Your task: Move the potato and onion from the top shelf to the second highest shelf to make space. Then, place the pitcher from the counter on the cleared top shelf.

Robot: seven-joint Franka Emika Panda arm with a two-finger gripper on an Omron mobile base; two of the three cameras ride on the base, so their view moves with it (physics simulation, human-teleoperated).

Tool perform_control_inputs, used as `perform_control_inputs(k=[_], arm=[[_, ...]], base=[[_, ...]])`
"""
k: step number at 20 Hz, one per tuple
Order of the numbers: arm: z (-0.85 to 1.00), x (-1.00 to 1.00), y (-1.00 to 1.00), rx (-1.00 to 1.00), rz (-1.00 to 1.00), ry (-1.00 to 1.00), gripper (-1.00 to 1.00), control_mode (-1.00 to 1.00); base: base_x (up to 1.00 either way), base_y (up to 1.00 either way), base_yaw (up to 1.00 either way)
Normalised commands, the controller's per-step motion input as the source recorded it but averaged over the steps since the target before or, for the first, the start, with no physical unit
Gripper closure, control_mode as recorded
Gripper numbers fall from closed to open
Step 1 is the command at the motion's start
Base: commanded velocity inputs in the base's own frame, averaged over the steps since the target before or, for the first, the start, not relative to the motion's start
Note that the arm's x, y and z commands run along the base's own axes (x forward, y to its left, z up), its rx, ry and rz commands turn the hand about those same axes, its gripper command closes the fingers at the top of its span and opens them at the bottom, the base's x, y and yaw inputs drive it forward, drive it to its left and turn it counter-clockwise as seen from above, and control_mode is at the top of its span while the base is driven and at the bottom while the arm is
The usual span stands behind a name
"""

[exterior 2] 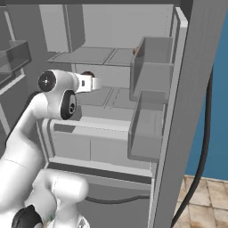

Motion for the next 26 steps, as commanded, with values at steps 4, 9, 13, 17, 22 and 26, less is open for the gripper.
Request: perform_control_inputs(k=[4,9,13,17,22,26], arm=[[-0.67,-0.78,0.12,0.05,0.01,0.05,1.0,-1.0],[-0.49,-0.16,0.26,0.08,0.05,0.15,1.0,-1.0],[-0.18,0.0,0.17,0.1,0.07,0.23,1.0,-1.0],[0.0,0.21,0.08,0.1,0.06,0.21,1.0,-1.0],[0.0,0.51,0.03,0.09,0.06,0.13,1.0,-1.0],[-0.01,0.65,0.07,0.03,0.06,0.05,1.0,-1.0]], base=[[0.0,0.0,0.0],[0.0,0.0,0.0],[0.0,0.0,0.0],[0.0,0.0,0.0],[0.0,0.0,0.0],[0.0,0.0,0.0]])
